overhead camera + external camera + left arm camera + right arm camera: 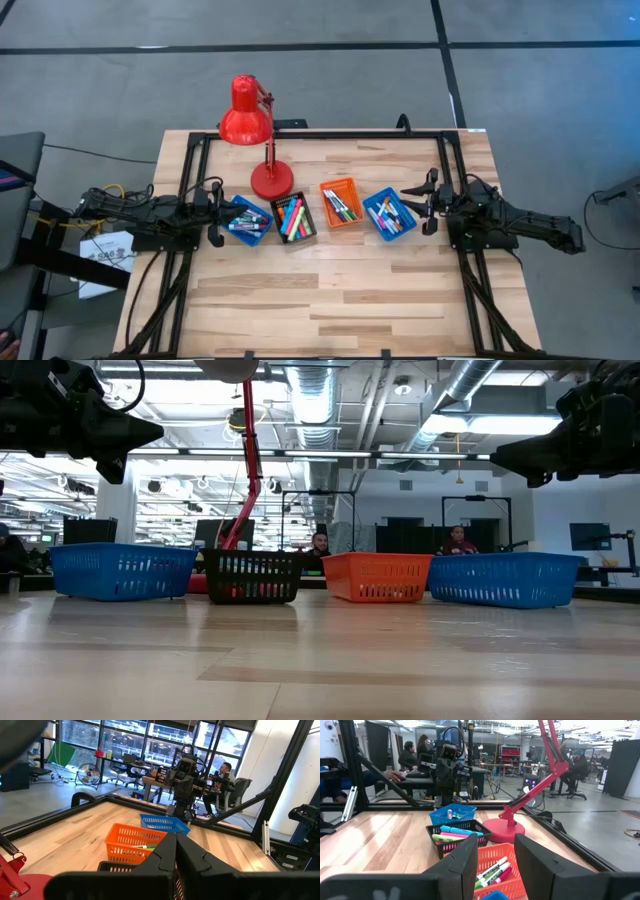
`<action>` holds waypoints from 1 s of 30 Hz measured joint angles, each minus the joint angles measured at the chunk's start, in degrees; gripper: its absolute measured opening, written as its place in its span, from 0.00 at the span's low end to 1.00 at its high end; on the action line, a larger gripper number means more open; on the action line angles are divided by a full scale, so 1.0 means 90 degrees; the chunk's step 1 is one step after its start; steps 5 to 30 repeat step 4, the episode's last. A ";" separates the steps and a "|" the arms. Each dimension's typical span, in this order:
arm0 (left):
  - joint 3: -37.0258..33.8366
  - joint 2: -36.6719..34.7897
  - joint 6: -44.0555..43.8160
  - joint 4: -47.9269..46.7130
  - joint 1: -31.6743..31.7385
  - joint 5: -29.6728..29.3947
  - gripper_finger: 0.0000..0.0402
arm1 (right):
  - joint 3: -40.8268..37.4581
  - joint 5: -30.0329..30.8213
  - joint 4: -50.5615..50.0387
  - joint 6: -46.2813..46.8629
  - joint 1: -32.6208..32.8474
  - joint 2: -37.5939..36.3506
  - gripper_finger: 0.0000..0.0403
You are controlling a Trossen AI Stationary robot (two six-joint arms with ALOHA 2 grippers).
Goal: Pick & Place Markers
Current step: Return to Home Position
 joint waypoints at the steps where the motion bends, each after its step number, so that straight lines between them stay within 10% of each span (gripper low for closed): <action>1: 0.0000 0.0000 0.0002 0.0001 0.0000 -0.0001 0.01 | 0.0002 0.0000 0.0001 0.0001 0.0000 0.0000 0.29; 30: 0.0000 -0.0002 0.0001 0.0000 0.0001 -0.0001 0.01 | 0.0002 0.0000 0.0001 0.0001 0.0000 0.0001 0.29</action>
